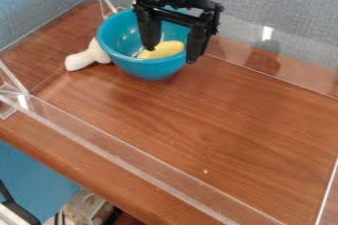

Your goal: Remove the yellow object from the blue bowl and put it on the table

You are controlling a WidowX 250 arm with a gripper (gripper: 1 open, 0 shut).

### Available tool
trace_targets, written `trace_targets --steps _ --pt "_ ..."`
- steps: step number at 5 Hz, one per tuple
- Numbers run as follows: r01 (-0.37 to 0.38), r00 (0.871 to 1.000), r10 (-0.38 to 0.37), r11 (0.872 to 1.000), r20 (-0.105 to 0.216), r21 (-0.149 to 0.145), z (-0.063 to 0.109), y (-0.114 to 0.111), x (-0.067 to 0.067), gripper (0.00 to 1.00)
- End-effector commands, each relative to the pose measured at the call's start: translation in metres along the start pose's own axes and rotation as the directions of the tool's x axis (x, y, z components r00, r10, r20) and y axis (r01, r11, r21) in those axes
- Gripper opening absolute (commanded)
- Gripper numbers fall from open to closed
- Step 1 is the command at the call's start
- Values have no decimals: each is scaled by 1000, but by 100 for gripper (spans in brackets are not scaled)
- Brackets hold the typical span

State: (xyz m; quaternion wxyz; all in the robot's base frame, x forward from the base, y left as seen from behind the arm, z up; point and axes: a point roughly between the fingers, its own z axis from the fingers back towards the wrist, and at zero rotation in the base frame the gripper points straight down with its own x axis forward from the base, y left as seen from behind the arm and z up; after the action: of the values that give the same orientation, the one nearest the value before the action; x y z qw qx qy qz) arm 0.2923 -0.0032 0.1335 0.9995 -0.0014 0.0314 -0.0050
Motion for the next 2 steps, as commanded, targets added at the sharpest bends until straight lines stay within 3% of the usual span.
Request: trace_targets --steps 1,2 --pt "11 1000 -12 1000 8 11 -4 24 12 100" --pt "23 999 -23 1000 23 21 -8 51 26 100"
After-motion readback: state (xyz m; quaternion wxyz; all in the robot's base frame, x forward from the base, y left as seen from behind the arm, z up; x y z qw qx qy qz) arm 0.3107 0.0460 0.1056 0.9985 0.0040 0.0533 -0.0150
